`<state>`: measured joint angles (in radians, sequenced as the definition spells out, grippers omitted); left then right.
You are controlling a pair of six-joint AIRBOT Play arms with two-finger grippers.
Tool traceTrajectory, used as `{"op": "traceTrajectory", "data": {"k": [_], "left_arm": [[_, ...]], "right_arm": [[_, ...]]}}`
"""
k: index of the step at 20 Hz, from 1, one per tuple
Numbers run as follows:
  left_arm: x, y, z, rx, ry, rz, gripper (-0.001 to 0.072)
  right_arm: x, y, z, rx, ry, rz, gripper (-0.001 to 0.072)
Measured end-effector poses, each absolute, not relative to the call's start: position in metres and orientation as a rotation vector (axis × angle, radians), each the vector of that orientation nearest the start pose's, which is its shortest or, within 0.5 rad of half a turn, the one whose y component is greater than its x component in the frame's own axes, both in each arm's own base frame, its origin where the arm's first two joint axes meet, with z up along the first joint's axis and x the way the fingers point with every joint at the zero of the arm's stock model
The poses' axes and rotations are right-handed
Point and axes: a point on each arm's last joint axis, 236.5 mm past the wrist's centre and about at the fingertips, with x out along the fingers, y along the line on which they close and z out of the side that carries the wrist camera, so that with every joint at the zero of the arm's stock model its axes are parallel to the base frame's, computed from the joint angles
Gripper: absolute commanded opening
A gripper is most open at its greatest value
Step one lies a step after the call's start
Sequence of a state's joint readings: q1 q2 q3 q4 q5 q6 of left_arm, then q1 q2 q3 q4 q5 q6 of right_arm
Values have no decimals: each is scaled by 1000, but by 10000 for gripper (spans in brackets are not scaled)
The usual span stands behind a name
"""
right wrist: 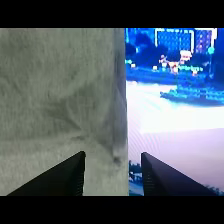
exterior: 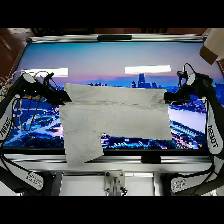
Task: Fold the shirts.
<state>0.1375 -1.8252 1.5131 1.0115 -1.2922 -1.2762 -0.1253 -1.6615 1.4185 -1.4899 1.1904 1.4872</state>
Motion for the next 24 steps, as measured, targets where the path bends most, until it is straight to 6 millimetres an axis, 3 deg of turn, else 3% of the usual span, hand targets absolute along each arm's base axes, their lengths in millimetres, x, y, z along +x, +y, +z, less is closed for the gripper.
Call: {"op": "traceTrajectory", "data": {"k": [3, 6, 9, 11, 14, 17, 18, 19, 20, 22, 24], "left_arm": [[443, -47, -47, -446, 1474, -409, 590], [404, -38, -29, -486, 1551, -412, 590], [333, -42, -41, -531, 1648, -401, 590], [291, -47, -56, -537, 1656, -382, 590], [252, -54, -77, -532, 1631, -357, 589], [230, -62, -94, -529, 1628, -356, 589], [227, -67, -96, -541, 1620, -362, 562], [225, -71, -98, -548, 1618, -369, 473], [224, -75, -100, -546, 1613, -374, 433], [223, -82, -105, -525, 1602, -382, 44], [224, -86, -107, -504, 1591, -392, 36]], "right_arm": [[424, -54, -25, 46, 1426, -12, 472], [379, -73, 0, 69, 1516, -20, 472], [330, -89, 12, 154, 1559, -47, 472], [306, -88, 14, 219, 1554, -43, 472], [288, -86, 11, 269, 1530, -44, 472], [285, -80, 10, 300, 1507, -31, 472], [285, -79, 9, 308, 1502, -29, 472], [284, -78, 9, 313, 1501, -26, 472], [285, -77, 9, 317, 1495, -22, 472], [285, -75, 9, 321, 1490, -13, 472], [284, -72, 8, 326, 1488, -1, 473]]}}
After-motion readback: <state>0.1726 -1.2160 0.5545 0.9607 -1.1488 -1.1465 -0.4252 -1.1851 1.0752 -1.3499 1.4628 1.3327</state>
